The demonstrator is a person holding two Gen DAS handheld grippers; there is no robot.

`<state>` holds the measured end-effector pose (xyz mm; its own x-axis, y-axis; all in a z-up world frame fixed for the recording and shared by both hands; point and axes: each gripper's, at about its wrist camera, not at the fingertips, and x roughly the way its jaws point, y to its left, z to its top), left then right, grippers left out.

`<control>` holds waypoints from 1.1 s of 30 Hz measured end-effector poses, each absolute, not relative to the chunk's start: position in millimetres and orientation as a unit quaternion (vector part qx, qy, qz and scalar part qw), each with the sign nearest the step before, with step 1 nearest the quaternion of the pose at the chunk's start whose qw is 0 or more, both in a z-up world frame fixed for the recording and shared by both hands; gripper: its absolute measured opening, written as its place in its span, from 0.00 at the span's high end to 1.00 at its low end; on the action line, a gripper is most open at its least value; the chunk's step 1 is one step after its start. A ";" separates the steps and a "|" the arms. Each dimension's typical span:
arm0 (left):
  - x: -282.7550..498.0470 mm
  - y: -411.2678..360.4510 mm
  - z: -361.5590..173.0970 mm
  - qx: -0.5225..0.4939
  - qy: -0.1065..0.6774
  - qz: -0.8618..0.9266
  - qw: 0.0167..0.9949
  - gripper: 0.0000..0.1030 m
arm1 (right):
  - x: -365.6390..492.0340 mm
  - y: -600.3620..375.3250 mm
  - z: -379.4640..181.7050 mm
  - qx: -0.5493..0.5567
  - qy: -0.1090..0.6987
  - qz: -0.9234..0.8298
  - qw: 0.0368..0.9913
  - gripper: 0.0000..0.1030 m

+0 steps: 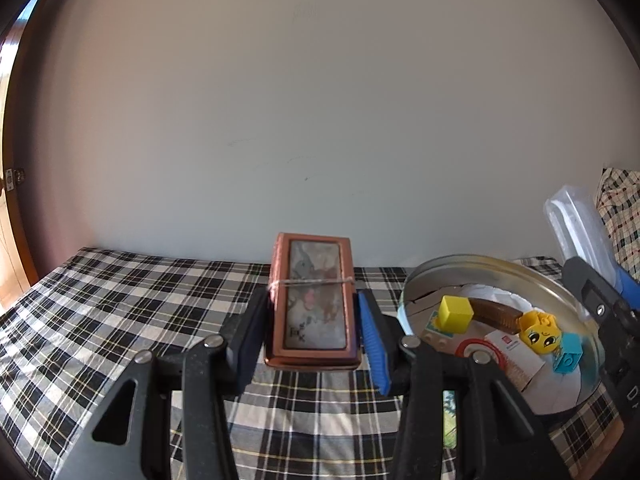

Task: Organize rigid objects
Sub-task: 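Carry picture frame with left tool while right tool carries clear box over tin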

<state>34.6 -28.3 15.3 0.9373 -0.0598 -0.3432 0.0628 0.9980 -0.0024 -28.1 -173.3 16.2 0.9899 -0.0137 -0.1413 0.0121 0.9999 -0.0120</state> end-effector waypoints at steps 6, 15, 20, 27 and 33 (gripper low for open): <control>34.9 -38.9 17.6 0.009 0.170 -0.038 0.985 0.57 | -30.9 -185.1 20.1 0.002 0.068 -0.017 0.998 0.45; 38.7 -54.5 23.2 0.010 0.162 -0.049 0.986 0.57 | -27.5 -216.0 24.3 0.016 0.068 -0.047 0.996 0.45; 43.0 -74.0 24.0 0.018 0.166 -0.067 0.984 0.57 | -26.3 -233.8 27.8 0.022 0.064 -0.069 0.995 0.45; 47.6 -116.2 23.9 0.047 0.173 -0.110 0.978 0.57 | -17.5 -262.9 29.8 0.035 0.066 -0.106 0.992 0.45; 57.4 -143.5 22.7 0.052 0.194 -0.129 0.971 0.57 | 1.1 -282.4 23.7 0.027 0.078 -0.125 0.989 0.45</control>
